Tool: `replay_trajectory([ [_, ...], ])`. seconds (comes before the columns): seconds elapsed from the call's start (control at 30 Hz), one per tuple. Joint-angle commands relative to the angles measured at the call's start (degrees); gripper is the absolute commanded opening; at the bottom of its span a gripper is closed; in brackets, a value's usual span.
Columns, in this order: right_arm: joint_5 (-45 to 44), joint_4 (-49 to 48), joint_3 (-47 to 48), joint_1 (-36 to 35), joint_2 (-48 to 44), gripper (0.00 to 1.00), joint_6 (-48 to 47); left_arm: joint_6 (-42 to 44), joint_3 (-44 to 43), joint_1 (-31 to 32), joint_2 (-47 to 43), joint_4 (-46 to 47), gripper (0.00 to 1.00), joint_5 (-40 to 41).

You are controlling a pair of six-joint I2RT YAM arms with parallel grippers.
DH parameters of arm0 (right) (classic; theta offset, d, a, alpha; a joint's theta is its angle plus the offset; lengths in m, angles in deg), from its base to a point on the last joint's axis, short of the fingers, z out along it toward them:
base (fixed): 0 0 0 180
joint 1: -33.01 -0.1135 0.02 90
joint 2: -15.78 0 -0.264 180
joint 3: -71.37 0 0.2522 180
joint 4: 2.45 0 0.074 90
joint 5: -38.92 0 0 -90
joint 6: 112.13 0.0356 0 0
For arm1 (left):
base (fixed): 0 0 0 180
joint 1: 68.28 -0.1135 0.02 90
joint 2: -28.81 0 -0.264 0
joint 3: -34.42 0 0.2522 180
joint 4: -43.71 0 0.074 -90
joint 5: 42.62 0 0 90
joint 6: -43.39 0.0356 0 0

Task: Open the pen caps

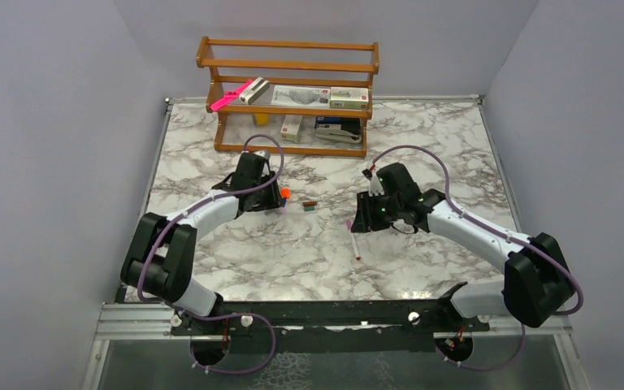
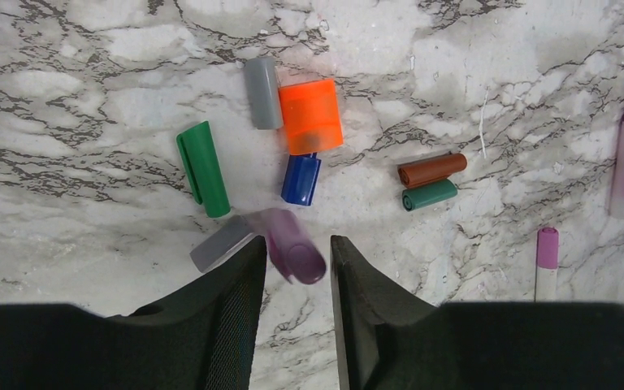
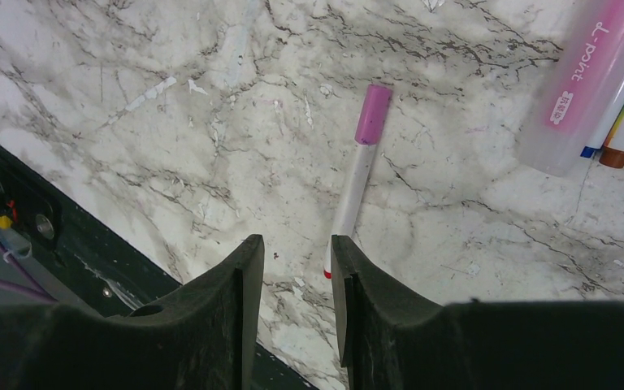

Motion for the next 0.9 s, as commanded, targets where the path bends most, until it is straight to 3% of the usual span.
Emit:
replay_trajectory([
  [0.0, 1.5, -2.1, -0.5, 0.0, -1.1, 0.37, 0.6, 0.7, -2.4, -0.6, 0.3, 0.9, 0.38, 0.8],
  [0.37, 1.2, -0.9, -0.6, 0.0, -2.4, 0.37, 0.7, -1.3, -3.9, -0.8, -6.1, -2.1, 0.44, -1.4],
  [0.57, 2.4, 1.8, 0.6, 0.0, -4.0, 0.37, 0.6, -4.7, -5.8, -0.8, -9.1, -1.7, 0.48, -7.9],
  [0.8, 6.4, 2.5, 0.3, 0.0, -5.1, 0.37, -1.1, -8.1, -1.4, -0.1, -14.6, 1.4, 0.79, -12.3],
  [0.87, 7.4, 2.6, -0.1, 0.0, -5.3, 0.37, -1.6, -8.9, 0.6, 0.0, -17.1, 1.3, 0.94, -12.1],
])
